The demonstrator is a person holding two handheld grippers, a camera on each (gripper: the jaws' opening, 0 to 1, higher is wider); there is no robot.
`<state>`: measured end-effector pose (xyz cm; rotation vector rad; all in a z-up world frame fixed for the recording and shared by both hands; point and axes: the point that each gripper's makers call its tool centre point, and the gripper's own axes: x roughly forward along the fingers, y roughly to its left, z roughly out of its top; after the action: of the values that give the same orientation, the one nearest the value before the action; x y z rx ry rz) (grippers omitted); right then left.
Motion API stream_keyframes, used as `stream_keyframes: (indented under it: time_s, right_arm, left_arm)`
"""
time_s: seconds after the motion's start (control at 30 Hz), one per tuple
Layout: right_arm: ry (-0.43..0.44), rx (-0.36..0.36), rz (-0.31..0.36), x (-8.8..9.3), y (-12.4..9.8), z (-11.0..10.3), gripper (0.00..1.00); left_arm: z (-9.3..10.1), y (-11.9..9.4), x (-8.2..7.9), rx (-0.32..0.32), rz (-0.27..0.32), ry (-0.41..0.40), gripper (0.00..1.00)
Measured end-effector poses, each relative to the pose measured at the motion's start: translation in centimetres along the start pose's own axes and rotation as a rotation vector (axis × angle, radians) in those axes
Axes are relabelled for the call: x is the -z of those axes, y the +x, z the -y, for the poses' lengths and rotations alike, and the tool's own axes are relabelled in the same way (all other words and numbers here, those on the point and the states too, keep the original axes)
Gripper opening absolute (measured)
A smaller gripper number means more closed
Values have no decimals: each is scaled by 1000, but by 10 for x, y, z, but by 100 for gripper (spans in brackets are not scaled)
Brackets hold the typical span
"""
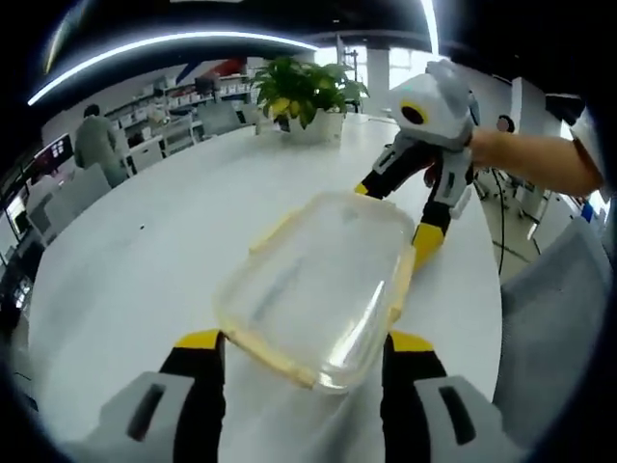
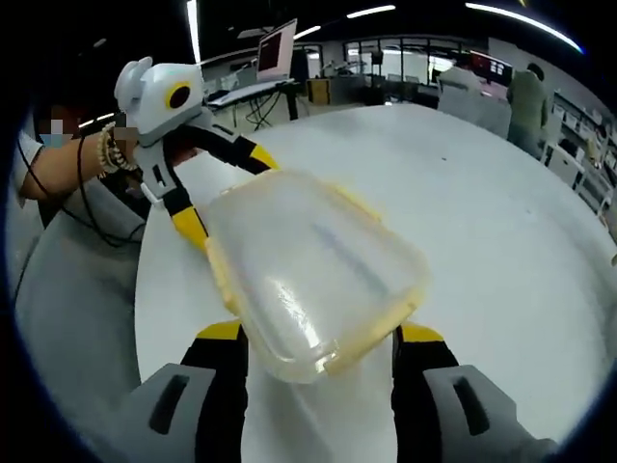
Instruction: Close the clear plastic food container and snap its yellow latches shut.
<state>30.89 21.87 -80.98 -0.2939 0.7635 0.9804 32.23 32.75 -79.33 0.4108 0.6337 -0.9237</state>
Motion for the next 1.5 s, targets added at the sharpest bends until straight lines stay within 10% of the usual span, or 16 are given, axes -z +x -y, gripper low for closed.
stream_keyframes:
  time_s: [0.47, 1.5]
  right_arm:
    - [10, 3, 7, -38, 37, 6, 57]
    - [24, 45, 14, -71, 63, 80, 57]
  left_arm:
    - [-53, -10, 14, -7, -8, -5, 62]
    - [-120, 34, -20, -1, 24, 46, 62]
